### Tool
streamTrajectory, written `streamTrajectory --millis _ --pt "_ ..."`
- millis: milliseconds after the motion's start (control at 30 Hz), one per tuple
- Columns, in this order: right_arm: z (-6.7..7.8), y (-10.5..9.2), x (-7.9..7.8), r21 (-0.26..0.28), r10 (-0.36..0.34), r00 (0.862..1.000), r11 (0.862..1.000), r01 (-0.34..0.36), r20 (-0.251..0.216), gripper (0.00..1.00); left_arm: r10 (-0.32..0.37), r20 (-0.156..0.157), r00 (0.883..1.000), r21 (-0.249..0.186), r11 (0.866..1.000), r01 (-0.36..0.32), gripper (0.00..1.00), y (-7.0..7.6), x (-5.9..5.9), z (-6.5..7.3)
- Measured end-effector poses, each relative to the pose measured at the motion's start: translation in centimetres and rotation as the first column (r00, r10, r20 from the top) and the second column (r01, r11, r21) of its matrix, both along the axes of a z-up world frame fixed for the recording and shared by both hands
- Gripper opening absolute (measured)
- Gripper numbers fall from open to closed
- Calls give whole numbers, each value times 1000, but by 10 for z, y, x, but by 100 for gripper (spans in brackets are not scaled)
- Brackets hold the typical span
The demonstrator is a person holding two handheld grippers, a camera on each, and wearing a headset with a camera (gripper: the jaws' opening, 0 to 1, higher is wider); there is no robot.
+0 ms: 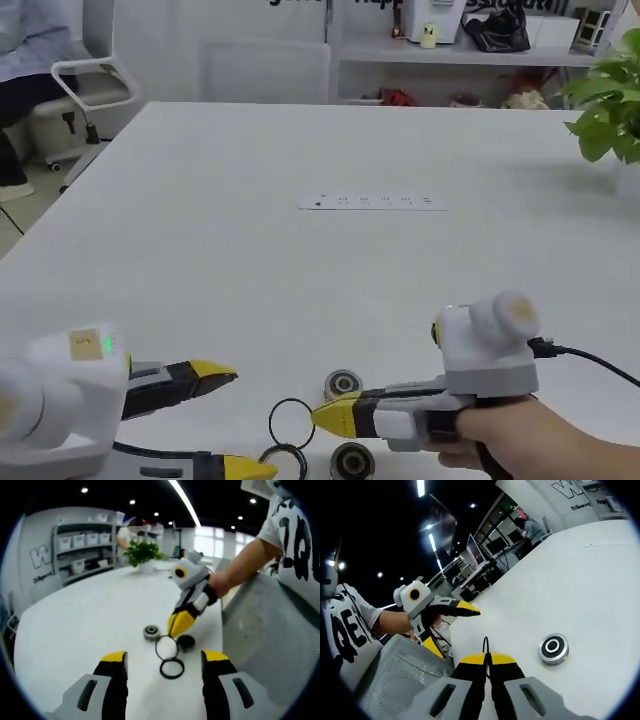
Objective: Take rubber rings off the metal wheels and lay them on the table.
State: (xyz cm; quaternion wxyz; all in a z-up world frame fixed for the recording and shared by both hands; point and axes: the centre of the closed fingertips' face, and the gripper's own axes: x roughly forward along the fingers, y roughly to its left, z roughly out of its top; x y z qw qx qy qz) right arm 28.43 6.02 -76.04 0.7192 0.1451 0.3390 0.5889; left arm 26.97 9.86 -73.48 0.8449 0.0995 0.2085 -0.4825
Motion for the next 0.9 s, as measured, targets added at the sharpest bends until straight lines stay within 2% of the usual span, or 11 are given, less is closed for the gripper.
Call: streamTrajectory --millis 467,900 --pt "-17 9 -21 -36 73 997 997 -74 -38 0 26 -14 1000 1 1000 -26 60 9 -5 -4" --pt "-29 6 -16 -86 62 998 994 -64 -15 0 26 -28 999 9 1000 -25 60 10 -7 -11"
